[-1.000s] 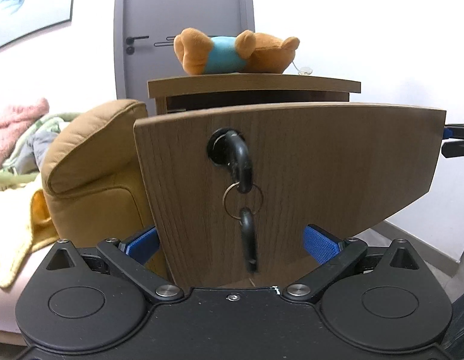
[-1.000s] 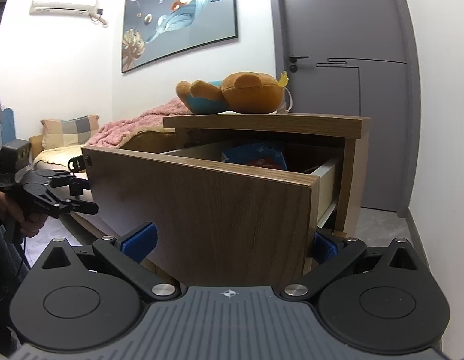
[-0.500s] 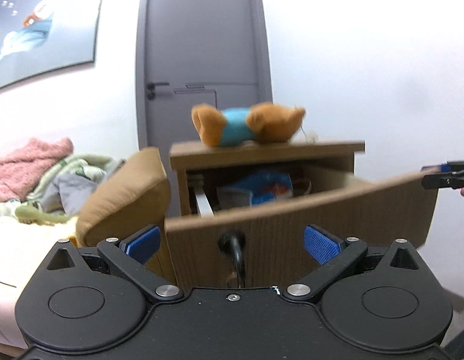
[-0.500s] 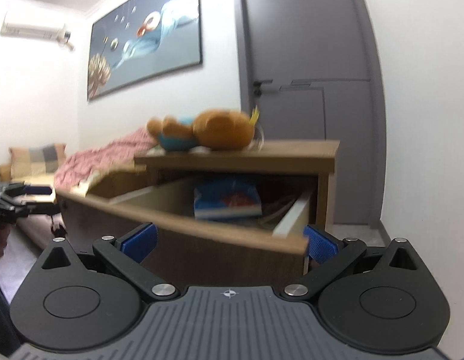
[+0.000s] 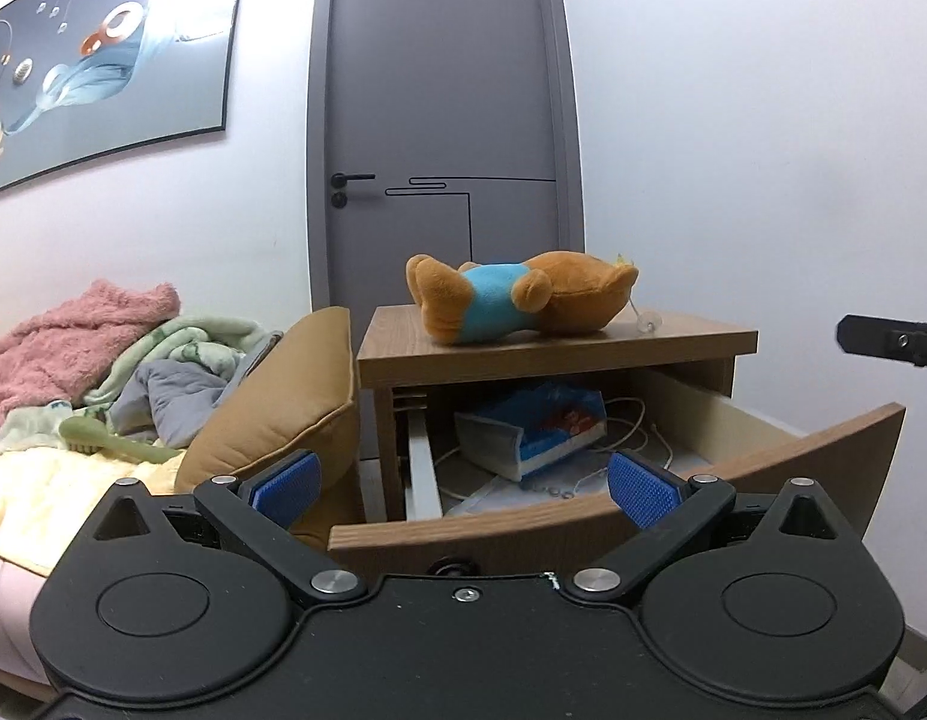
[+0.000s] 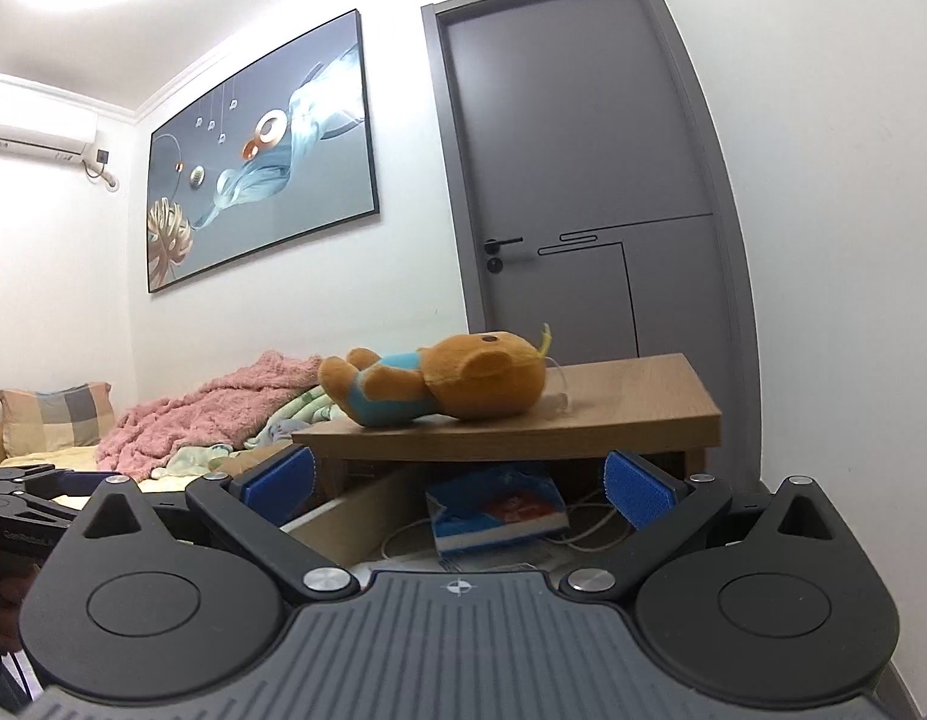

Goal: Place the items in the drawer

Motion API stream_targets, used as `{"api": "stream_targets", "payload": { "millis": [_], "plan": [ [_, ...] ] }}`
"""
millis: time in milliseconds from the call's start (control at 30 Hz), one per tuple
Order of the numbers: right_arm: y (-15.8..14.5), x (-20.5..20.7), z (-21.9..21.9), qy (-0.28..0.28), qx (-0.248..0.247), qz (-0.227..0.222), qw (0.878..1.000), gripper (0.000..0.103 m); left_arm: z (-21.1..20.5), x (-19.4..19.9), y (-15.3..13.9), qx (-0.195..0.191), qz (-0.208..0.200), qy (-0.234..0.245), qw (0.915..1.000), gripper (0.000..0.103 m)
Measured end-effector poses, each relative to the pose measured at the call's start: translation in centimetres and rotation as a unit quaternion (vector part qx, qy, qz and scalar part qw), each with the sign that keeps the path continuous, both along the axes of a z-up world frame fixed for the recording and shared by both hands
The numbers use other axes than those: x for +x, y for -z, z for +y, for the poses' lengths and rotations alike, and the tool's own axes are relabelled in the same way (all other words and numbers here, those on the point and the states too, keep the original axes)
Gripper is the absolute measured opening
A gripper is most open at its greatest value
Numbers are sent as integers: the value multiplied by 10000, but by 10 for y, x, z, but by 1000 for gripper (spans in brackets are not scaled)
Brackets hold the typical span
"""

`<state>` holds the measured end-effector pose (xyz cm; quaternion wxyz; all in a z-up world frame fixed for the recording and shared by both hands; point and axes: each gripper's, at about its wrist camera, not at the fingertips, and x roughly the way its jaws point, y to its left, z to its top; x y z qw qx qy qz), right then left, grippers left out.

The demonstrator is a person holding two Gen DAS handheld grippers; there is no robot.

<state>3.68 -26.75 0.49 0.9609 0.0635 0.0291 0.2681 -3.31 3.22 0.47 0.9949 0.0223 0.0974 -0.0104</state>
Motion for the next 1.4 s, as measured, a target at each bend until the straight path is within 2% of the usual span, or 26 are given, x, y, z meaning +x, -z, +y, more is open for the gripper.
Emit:
{"api": "stream_targets", "payload": {
  "millis": [133,333,500,733,933,1400],
  "plan": [
    [-4,-1,21,149,-231,-59,9996,103,-4,7,-3,-80,57,-25,9999,102],
    [-6,-1,39,195,-151,69,9997,103,-5,20,-16,-295,0,-136,9995,102],
    [-9,0,53,418,-149,26,9990,103,-14,25,-20,-235,-137,-228,9994,102],
    [-1,7,61,235,173,306,9991,103,-13,32,-18,-263,-178,-423,9986,102],
    [2,6,74,320,11,317,9990,103,-8,36,-10,-355,63,-554,9978,102],
    [5,-1,74,431,-166,326,9984,103,-10,30,-4,-186,112,-507,9985,102]
  ]
}}
